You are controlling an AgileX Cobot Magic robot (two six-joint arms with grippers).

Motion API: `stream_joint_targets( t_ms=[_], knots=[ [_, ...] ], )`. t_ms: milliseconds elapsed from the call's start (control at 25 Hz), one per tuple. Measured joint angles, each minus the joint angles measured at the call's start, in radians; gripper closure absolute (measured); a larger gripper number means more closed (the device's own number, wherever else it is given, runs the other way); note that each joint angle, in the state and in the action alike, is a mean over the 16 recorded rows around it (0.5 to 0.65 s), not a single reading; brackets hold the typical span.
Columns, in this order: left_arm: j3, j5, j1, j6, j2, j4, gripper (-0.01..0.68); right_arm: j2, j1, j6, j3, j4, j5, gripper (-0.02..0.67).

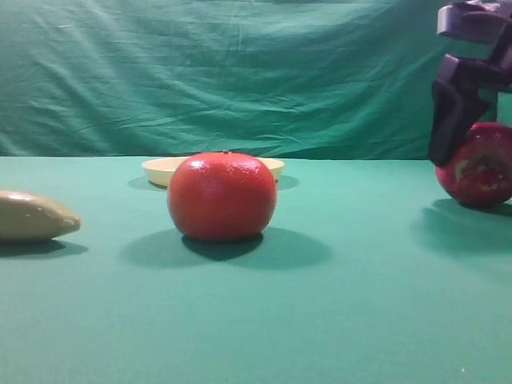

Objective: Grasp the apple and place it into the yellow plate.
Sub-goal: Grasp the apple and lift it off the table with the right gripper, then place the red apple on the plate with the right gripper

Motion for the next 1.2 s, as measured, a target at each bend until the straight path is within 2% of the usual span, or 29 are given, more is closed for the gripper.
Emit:
stream_joint_targets(
  t_ms=[160, 440, 1000, 1200],
  knots=[
    [0.000, 0.000, 0.000, 0.000, 0.000, 0.000, 0.516, 0.007, 0.009, -0.007, -0.074, 0.013, 0.022, 0.113],
    [0.000, 0.000, 0.000, 0.000, 0.000, 0.000, 0.516, 0.004, 0.049, -0.028, -0.256, 0.060, 0.039, 0.118],
    [0.000, 0.000, 0.000, 0.000, 0.000, 0.000, 0.516, 0.179, 0.306, -0.150, -0.498, 0.130, -0.154, 0.118],
    [0.000, 0.000, 0.000, 0.000, 0.000, 0.000, 0.516, 0.274, 0.362, -0.167, -0.550, 0.140, -0.184, 0.118]
  ],
)
